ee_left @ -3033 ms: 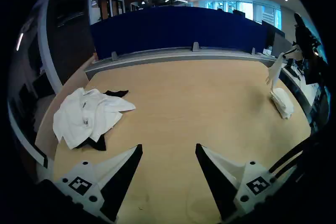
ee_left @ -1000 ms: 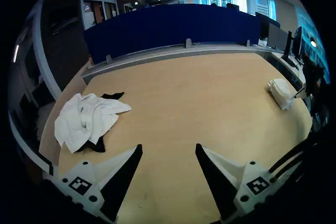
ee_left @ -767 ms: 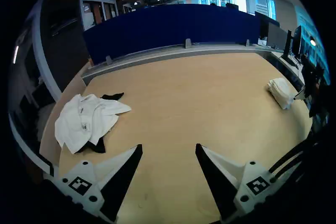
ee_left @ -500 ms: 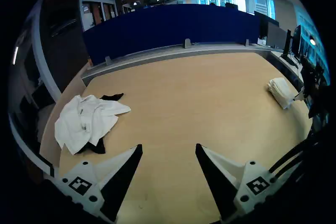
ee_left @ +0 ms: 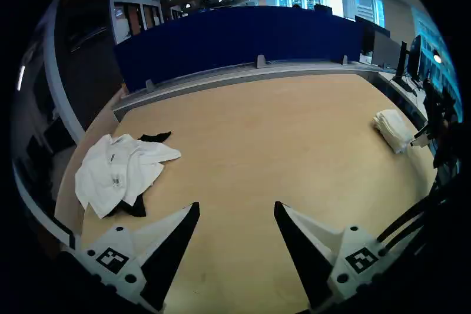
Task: Fold towel
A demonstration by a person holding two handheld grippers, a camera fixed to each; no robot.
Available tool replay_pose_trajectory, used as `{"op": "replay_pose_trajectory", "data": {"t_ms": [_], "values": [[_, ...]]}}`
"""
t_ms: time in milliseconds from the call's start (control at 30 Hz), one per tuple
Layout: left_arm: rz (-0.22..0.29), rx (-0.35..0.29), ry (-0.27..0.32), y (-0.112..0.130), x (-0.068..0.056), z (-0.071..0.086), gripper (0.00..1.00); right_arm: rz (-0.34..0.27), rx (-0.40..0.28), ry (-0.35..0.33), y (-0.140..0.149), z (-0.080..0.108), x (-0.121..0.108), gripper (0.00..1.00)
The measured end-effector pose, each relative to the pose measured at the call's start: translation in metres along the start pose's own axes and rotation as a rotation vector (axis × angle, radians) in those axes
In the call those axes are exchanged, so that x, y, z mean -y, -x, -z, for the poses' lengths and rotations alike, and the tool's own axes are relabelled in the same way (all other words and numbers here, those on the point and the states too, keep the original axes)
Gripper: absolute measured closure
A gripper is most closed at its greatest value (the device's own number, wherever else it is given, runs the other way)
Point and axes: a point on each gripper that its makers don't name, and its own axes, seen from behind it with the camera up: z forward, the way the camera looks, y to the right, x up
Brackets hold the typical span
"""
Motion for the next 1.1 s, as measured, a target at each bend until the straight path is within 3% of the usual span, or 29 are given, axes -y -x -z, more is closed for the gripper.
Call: {"op": "replay_pose_trajectory", "data": {"t_ms": [67, 133, 567, 800, 1100], "values": [[0.0, -0.001, 0.002, 0.0, 0.0, 0.0, 0.06, -0.002, -0.006, -0.019, -0.001, 0.004, 0.005, 0.06], [0.002, -0.002, 0.002, 0.0, 0.0, 0.0, 0.06, -0.001, -0.02, -0.032, -0.004, 0.008, 0.008, 0.0], [0.006, 0.0, 0.003, 0.004, 0.001, 0.001, 0.06, -0.004, -0.106, -0.091, -0.039, 0.02, 0.038, 0.0], [0.002, 0.0, -0.004, 0.005, 0.004, 0.002, 0.06, -0.01, -0.121, -0.123, -0.052, 0.013, 0.058, 0.0], [0.003, 0.008, -0.011, 0.007, 0.008, 0.0, 0.06, 0.015, -0.084, -0.125, -0.04, -0.003, 0.063, 0.0]]}}
